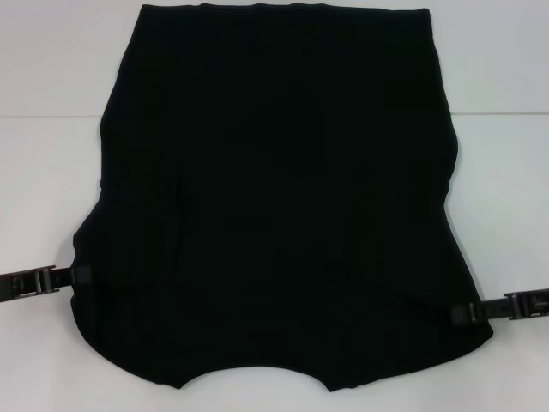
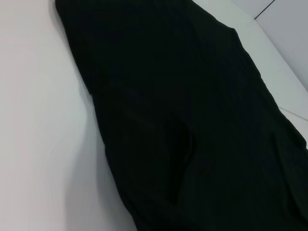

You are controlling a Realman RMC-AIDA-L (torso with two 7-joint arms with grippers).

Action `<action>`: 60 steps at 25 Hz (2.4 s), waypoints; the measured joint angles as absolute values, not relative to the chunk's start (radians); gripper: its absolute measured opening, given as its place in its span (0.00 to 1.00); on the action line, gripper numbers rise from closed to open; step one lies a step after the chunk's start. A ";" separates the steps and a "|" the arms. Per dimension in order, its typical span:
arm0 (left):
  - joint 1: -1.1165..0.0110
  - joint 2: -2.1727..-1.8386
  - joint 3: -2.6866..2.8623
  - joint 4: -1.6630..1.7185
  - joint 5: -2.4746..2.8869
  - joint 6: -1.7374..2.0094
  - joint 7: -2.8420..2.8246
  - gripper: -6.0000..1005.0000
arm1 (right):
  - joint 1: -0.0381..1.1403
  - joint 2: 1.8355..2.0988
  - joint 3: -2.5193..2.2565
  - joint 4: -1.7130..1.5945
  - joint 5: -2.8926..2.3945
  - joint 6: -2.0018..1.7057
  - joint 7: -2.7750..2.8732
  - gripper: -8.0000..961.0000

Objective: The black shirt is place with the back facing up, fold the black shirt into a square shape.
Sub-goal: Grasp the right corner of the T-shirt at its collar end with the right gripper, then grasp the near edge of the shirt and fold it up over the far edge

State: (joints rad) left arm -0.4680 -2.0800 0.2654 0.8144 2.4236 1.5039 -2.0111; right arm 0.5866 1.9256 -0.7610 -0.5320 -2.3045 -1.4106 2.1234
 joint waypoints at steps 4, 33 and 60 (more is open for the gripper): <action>-0.470 -2.079 0.265 0.814 2.422 1.504 -2.011 0.07 | 0.591 1.943 -0.761 -0.538 -2.320 -1.435 2.124 0.70; -0.456 -2.080 0.201 0.812 2.410 1.600 -1.998 0.11 | 0.496 1.952 -0.595 -0.557 -2.315 -1.490 1.974 0.08; -0.319 -2.109 0.045 0.791 2.411 1.997 -1.997 0.15 | 0.316 1.862 -0.372 -0.583 -2.320 -1.742 1.761 0.05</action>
State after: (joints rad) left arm -0.3193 -2.1088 0.0452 0.7907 2.4105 1.9972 -1.9973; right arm 0.3164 1.8619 -0.3720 -0.5829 -2.3201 -1.7423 1.7609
